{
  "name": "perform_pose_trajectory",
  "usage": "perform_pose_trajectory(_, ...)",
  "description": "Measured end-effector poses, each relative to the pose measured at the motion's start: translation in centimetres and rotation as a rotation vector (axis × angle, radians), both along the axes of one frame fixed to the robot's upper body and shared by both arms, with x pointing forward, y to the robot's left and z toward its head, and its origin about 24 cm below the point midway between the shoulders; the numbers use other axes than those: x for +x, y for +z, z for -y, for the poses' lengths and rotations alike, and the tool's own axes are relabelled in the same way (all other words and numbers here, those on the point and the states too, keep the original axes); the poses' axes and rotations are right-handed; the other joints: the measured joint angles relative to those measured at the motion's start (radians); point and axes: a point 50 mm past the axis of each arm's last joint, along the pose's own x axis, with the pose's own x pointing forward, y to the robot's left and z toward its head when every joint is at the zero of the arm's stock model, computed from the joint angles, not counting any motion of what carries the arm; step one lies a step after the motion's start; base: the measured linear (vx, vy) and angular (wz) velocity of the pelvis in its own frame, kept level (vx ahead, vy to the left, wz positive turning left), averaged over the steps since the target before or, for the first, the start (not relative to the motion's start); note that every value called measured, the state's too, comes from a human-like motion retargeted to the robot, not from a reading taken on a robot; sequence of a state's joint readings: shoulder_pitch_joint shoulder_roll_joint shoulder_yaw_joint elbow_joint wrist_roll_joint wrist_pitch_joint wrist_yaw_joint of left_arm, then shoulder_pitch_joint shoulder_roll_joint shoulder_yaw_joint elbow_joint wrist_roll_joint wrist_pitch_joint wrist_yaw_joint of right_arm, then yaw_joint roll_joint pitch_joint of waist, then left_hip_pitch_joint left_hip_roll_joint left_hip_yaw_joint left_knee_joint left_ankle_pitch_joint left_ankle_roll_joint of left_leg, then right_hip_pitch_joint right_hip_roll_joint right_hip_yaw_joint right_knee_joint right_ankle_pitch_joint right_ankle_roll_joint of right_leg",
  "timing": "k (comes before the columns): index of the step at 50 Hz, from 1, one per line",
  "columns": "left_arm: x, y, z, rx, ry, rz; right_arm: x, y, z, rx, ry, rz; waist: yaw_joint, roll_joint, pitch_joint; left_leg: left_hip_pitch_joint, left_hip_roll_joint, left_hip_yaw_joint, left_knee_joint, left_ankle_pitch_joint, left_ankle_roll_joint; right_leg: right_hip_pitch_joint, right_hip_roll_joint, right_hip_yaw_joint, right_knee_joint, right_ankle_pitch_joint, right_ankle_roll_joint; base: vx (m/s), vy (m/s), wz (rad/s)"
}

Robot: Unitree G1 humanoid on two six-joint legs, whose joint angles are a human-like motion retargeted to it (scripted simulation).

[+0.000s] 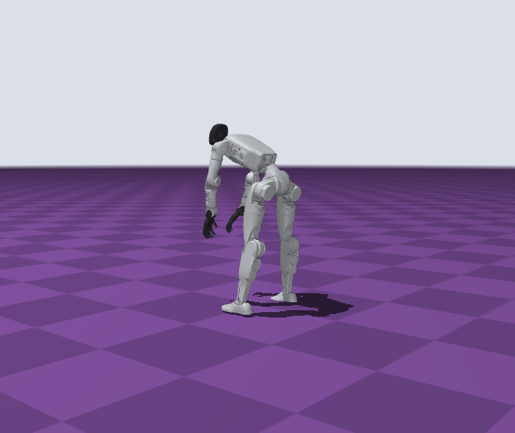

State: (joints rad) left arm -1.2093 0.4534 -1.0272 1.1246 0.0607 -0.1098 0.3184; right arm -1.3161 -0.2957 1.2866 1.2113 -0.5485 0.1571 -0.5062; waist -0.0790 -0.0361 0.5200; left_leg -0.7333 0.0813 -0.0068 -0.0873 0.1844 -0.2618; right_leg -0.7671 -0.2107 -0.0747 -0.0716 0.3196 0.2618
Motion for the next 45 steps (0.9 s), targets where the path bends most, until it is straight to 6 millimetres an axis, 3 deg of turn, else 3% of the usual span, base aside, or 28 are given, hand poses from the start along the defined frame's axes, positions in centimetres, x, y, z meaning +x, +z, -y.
perform_pose_trajectory(5,0.4,3.3,0.1,-0.007,0.020,0.113,0.4,3.7,0.1,-0.020,0.005,0.113,0.000,0.021,0.000,-0.125,0.016,-0.010,0.000,0.041,0.000,-0.137,0.010,0.005,0.028,0.020,-0.010,-0.01,-0.01,0.02)
perform_pose_trajectory(10,0.6,10.2,0.4,0.055,0.028,0.313,0.3,10.8,-0.9,-0.073,0.007,0.263,-0.018,0.043,0.000,-0.353,0.020,-0.035,0.028,0.095,0.000,-0.374,0.013,-0.002,0.095,0.038,-0.022,-0.11,-0.03,0.32)
perform_pose_trajectory(12,0.3,13.2,0.3,0.147,0.029,0.406,0.0,13.7,-0.3,-0.080,0.007,0.275,-0.020,0.043,0.000,-0.467,0.019,-0.053,0.074,0.102,0.000,-0.476,0.011,-0.009,0.132,0.039,-0.023,-0.12,-0.02,0.54)
perform_pose_trajectory(16,-0.9,19.7,-1.3,0.300,0.111,0.587,-1.4,19.7,-1.0,-0.109,0.005,0.436,-0.050,0.018,0.000,-0.709,0.005,-0.049,0.227,0.069,0.000,-0.691,0.000,-0.013,0.232,0.032,-0.002,-0.08,0.02,0.58)
perform_pose_trajectory(20,-1.3,21.9,-2.5,0.462,0.205,0.577,-1.8,21.0,-1.4,-0.114,0.008,0.475,-0.059,-0.031,0.000,-0.837,0.010,0.008,0.400,0.011,0.000,-0.803,0.010,-0.040,0.347,0.012,0.000,-0.07,0.00,-0.06)
perform_pose_trajectory(24,-1.4,22.1,-2.9,0.519,0.220,0.571,-1.7,20.5,-2.1,-0.126,0.024,0.463,-0.067,-0.074,0.000,-0.837,0.021,0.014,0.377,0.037,0.000,-0.803,0.023,-0.044,0.314,0.047,0.000,-0.04,-0.03,-0.15)
perform_pose_trajectory(28,-1.3,21.5,-2.5,0.529,0.195,0.612,-1.8,20.2,-2.3,-0.123,0.060,0.508,-0.072,-0.068,0.000,-0.837,0.014,0.016,0.356,0.051,0.000,-0.803,0.018,-0.047,0.297,0.060,0.000,-0.01,0.01,0.02)
perform_pose_trajectory(36,-0.5,18.2,0.3,0.373,0.066,0.608,-1.1,18.4,-0.1,-0.114,0.041,0.491,-0.043,-0.014,0.000,-0.837,-0.009,0.010,0.442,0.012,0.000,-0.790,-0.009,-0.053,0.374,0.036,0.000,-0.07,0.10,-0.07)
perform_pose_trajectory(38,-0.3,16.7,0.6,0.367,0.007,0.571,-0.9,17.7,0.6,-0.095,0.058,0.460,-0.039,-0.010,0.000,-0.814,-0.017,0.006,0.471,-0.006,0.000,-0.744,-0.019,-0.055,0.365,0.032,0.000,-0.04,0.15,-0.25)
perform_pose_trajectory(40,-0.3,16.1,1.3,0.396,-0.034,0.560,-1.1,17.2,4.2,-0.024,0.047,0.385,-0.011,-0.062,0.000,-0.701,-0.019,-0.071,0.332,0.050,0.000,-0.638,-0.027,-0.035,0.270,0.063,0.000,0.02,0.08,0.03)
perform_pose_trajectory(42,0.0,14.8,1.3,0.277,0.040,0.604,-0.4,16.1,2.3,-0.103,-0.043,0.439,-0.050,0.015,0.000,-0.606,-0.037,-0.062,0.332,0.035,0.002,-0.535,-0.046,-0.024,0.251,0.070,-0.002,0.02,0.23,-0.18)
perform_pose_trajectory(45,0.1,13.0,1.7,0.261,0.023,0.579,-0.1,14.6,2.4,-0.092,-0.039,0.409,-0.056,0.031,0.000,-0.478,-0.052,-0.046,0.366,-0.006,0.018,-0.393,-0.060,-0.008,0.239,0.077,-0.007,-0.01,0.24,-0.43)
